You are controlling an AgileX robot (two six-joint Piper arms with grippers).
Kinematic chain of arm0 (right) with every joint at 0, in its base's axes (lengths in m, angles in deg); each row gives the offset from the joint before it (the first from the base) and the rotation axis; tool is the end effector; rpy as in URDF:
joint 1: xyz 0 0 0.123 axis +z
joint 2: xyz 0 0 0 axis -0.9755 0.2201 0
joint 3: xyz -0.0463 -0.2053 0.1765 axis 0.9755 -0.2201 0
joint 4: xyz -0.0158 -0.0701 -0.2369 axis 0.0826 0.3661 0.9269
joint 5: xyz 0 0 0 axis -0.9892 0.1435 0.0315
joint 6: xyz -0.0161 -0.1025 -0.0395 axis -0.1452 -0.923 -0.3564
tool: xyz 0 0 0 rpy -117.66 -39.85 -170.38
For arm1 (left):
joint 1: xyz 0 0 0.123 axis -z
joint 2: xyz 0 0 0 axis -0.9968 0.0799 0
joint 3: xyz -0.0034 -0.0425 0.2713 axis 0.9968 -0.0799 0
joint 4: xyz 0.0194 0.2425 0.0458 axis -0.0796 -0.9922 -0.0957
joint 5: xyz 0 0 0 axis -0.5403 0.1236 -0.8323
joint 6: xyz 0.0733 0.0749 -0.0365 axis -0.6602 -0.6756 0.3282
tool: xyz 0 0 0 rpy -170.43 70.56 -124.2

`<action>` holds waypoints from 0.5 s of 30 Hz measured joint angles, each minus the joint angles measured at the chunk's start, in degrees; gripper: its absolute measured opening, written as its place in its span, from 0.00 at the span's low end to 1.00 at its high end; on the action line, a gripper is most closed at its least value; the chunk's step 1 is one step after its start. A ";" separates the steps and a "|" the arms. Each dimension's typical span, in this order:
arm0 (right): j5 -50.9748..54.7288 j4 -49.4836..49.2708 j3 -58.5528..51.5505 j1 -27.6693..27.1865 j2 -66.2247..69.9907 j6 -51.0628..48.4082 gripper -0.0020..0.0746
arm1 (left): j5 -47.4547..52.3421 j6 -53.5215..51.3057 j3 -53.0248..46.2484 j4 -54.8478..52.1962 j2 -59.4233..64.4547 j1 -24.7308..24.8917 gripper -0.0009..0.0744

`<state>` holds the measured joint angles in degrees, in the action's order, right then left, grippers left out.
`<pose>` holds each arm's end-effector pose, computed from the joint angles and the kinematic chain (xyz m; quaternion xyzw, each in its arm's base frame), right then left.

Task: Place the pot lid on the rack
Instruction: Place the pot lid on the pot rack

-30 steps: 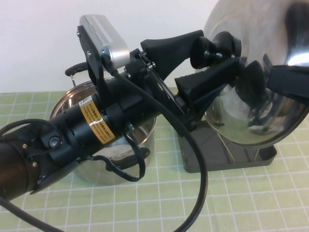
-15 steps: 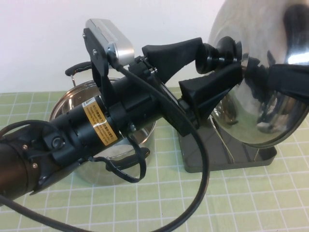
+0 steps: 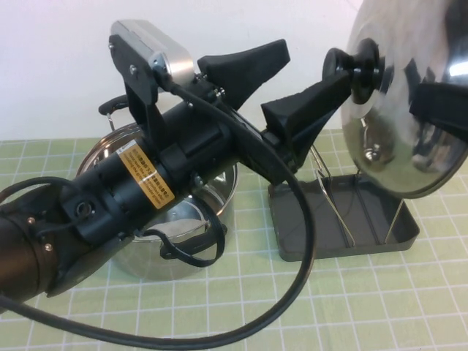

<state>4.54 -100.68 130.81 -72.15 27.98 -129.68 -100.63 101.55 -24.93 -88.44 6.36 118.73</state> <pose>0.2046 0.1054 0.3579 -0.2246 0.6780 0.4322 0.5506 0.2339 -0.2104 0.3510 0.2291 0.5128 -0.4933 0.6642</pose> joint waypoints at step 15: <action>-1.92 25.50 15.13 -0.07 13.14 3.82 0.09 | 65.50 -9.04 0.00 -3.71 -16.29 0.23 0.02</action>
<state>2.62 -75.18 145.93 -72.22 41.12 -125.86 -35.13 92.51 -24.93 -92.15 -9.92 118.96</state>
